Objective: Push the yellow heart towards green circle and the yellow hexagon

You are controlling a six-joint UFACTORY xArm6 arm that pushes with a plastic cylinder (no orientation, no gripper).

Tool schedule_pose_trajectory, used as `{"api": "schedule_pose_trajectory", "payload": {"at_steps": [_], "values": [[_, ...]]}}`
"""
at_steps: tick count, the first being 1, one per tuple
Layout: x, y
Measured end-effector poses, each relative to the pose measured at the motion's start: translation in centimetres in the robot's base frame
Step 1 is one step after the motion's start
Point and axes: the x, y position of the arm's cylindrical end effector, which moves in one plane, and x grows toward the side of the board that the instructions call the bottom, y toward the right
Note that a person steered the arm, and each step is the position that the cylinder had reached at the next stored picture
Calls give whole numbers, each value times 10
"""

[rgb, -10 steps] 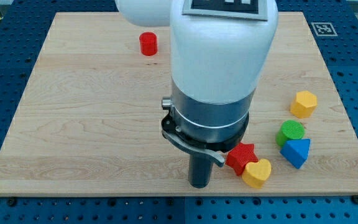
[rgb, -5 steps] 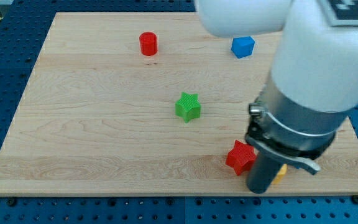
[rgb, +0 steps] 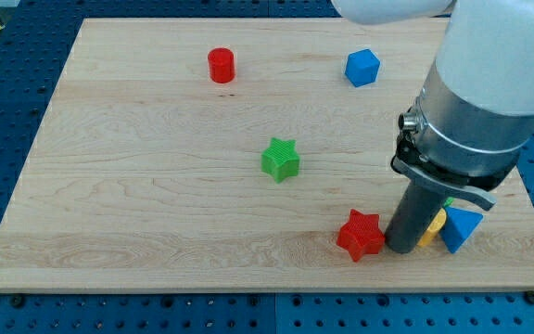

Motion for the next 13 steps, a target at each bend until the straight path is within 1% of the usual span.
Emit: {"api": "schedule_pose_trajectory", "payload": {"at_steps": [1,2,4,6,7,9,10,11,13], "values": [[-13,0],[-16,0],[-1,11],[11,52],[10,61],[9,52],[-1,29],[-16,18],[-68,18]]}}
